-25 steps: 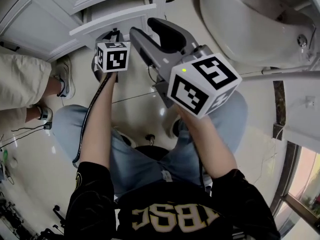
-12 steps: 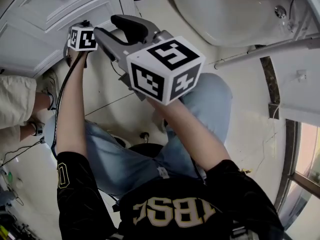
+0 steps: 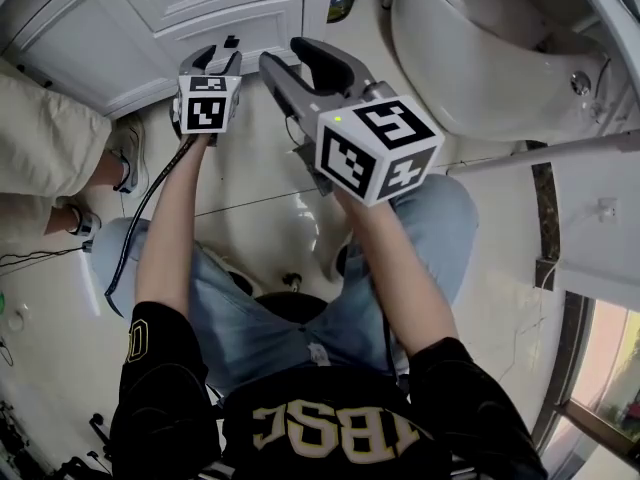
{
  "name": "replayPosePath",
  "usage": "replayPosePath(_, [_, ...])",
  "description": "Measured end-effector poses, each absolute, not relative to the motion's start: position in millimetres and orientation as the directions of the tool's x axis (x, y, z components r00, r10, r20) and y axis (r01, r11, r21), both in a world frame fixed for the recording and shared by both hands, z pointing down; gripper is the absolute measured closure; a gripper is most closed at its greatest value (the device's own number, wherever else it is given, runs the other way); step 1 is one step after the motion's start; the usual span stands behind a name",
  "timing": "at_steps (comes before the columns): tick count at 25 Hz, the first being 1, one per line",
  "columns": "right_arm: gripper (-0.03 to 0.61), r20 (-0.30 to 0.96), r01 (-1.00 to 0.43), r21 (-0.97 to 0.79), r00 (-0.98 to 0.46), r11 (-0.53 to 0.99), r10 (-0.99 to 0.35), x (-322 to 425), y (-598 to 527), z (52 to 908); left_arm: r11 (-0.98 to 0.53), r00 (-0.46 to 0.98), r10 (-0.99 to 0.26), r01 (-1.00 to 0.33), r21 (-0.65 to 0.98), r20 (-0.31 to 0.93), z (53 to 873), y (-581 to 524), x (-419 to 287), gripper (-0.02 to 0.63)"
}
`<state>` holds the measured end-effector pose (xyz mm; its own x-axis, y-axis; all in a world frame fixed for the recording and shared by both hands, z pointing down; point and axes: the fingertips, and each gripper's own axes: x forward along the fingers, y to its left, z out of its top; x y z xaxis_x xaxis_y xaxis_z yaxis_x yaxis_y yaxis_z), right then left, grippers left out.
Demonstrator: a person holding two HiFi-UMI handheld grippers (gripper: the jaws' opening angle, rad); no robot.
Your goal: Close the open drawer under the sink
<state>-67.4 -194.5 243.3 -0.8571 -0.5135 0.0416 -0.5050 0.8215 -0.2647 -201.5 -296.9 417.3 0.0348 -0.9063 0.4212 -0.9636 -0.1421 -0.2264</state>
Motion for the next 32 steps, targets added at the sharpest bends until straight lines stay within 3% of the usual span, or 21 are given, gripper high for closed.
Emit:
replayPosePath(6, [0.41,0.084,-0.572,-0.099,-0.82,0.814,-0.566,-68,-203,245,-0.138,0.109,-0.977,-0.978,-0.157,0.184,298,-249,-187,0.428])
replayPosePath(12, [0.41,0.085,-0.584,-0.11,-0.812,0.804,-0.578,-78,-200,247,-0.107,0.099,-0.99,-0.991,-0.083,0.099,270,-191,-177,0.426])
replayPosePath(15, [0.396,-0.01,-0.659,-0.067,-0.75,0.749,-0.661,-72,-207,237,-0.065,0.064,-0.996,-0.998,-0.014,0.058,261,-173,-188,0.399])
replayPosePath(17, [0.32,-0.076,-0.737,-0.02,-0.673,0.676,-0.736,-61,-213,231,-0.04,0.042,-0.998,-0.998,0.047,0.043,255,-169,-200,0.315])
replayPosePath(20, [0.247,-0.11,-0.768,0.026,-0.638,0.639,-0.762,-57,-215,229,-0.027,0.029,-0.999,-0.998,0.048,0.041,251,-170,-207,0.276])
replayPosePath(32, [0.242,-0.031,-0.733,0.055,-0.68,0.678,-0.733,-69,-213,247,-0.04,0.041,-0.995,-0.999,0.012,0.088,266,-174,-200,0.276])
